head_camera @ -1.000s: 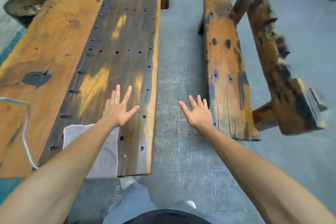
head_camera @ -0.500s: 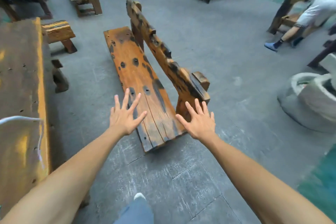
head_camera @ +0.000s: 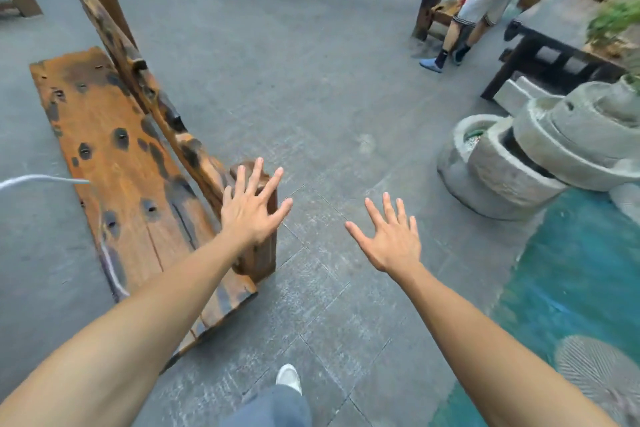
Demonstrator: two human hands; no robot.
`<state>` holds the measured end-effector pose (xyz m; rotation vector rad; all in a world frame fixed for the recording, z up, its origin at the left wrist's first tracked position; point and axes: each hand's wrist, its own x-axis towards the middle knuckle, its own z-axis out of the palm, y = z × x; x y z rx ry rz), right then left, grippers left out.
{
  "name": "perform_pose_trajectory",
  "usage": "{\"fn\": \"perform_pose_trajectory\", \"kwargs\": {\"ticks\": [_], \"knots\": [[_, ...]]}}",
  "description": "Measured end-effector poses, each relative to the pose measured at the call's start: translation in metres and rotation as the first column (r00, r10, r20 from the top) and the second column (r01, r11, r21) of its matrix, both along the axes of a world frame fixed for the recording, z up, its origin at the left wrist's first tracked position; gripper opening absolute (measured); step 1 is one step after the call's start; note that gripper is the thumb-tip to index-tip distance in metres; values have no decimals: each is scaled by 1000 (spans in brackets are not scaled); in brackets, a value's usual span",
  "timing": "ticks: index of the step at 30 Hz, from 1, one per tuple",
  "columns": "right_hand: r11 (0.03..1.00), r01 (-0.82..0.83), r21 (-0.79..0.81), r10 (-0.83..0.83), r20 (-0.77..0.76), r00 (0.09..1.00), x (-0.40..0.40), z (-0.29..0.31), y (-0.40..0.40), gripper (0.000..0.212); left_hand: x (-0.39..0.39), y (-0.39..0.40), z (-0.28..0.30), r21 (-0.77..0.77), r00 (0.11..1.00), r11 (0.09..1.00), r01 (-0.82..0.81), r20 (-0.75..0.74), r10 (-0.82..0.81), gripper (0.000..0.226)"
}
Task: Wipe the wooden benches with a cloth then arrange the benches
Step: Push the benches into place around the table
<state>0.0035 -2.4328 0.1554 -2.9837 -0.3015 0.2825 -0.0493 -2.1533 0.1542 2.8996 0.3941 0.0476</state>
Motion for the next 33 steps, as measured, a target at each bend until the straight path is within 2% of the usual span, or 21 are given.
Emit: {"fn": "perform_pose_trajectory", "kwargs": {"ticks": [7, 12, 17, 22, 31, 33], "knots": [[992, 111, 58, -107, -81, 991, 141, -3, -54, 88, 156, -51, 6, 38, 995, 996, 87, -59, -84, 74], [995, 81, 62, -76, -80, 994, 266, -20, -77, 87, 272, -63, -8, 55, 992, 997, 51, -119, -44, 75], [999, -3, 50, 9, -136, 991, 392, -31, -87, 88, 369, -86, -25, 9, 970, 993, -118, -212, 117, 72], [994, -102, 42, 108, -197, 974, 511, -23, -71, 85, 445, -91, -23, -83, 939, 959, -271, -244, 244, 73], [962, -257, 94, 271, -213, 939, 738, -38, 37, 74, 592, 5, -43, -78, 838, 867, -493, -309, 449, 69], [957, -275, 86, 288, -234, 929, 765, -36, 52, 73, 607, 25, -43, -59, 806, 845, -532, -341, 484, 68]]}}
